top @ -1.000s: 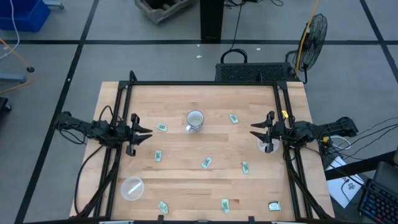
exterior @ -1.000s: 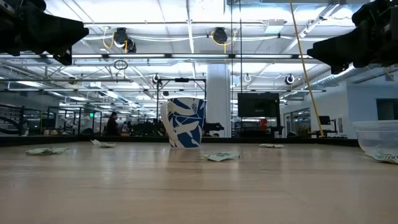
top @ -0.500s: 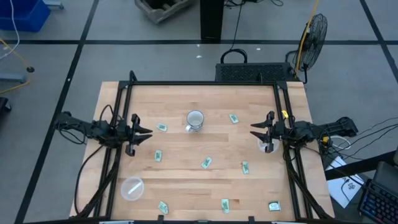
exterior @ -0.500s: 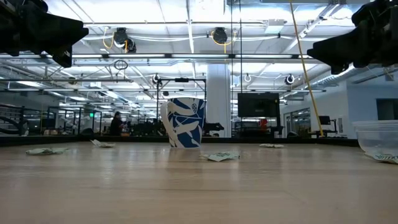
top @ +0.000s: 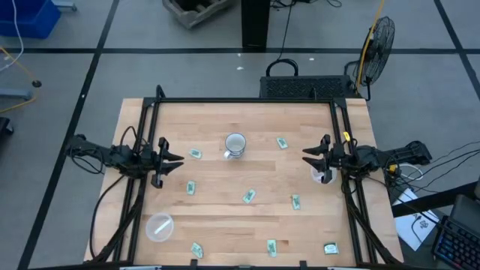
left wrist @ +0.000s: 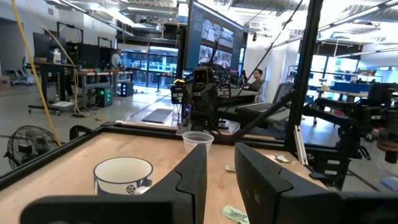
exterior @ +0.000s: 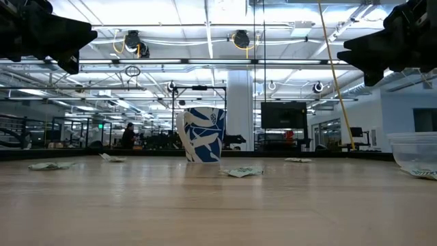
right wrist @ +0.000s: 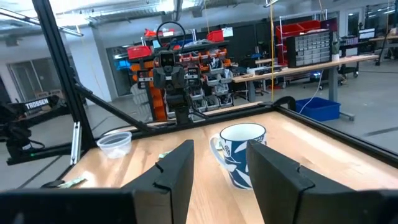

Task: Pick and place Stevia / Truvia into bins
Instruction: Put the green stevia packet into the left transparent container

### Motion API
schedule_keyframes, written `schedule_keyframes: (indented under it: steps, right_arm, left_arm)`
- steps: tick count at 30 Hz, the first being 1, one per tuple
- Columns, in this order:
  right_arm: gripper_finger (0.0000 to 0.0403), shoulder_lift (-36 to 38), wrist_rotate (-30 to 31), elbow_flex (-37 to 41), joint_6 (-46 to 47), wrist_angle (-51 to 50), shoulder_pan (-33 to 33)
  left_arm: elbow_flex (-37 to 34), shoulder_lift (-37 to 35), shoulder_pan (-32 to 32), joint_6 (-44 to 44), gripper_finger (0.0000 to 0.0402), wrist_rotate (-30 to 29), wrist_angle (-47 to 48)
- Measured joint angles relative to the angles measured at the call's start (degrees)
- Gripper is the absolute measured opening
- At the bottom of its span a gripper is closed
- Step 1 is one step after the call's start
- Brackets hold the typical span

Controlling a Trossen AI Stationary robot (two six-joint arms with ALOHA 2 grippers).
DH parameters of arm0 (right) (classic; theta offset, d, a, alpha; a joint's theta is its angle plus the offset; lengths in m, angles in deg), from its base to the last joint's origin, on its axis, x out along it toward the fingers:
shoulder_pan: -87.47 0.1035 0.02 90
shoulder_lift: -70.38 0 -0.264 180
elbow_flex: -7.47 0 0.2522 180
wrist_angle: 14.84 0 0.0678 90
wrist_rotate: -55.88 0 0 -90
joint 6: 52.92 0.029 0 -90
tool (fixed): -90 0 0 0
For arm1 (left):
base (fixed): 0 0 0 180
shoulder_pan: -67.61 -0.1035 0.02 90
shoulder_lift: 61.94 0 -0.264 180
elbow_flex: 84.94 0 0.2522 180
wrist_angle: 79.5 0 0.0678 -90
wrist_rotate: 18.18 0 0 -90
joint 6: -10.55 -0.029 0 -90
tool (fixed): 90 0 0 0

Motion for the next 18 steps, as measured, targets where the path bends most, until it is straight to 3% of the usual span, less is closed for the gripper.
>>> schedule_keyframes:
  steps: [10, 13, 18]
  right_arm:
    - [0.0141, -0.03, 1.57, 0.00, -8.24, 2.77, -0.02]
    - [0.0141, -0.11, 1.60, 0.00, -6.96, 2.57, -0.02]
    - [0.0141, -1.60, 1.58, -0.01, -4.23, 2.56, -0.02]
  left_arm:
    - [-0.02, -0.02, 0.00, 1.17, 0.0088, -2.09, -1.01]
    - [-0.02, 0.00, 0.00, 5.95, 0.0088, -8.07, -2.22]
    - [-0.02, -0.02, -0.02, 10.82, 0.0088, -24.13, -1.18]
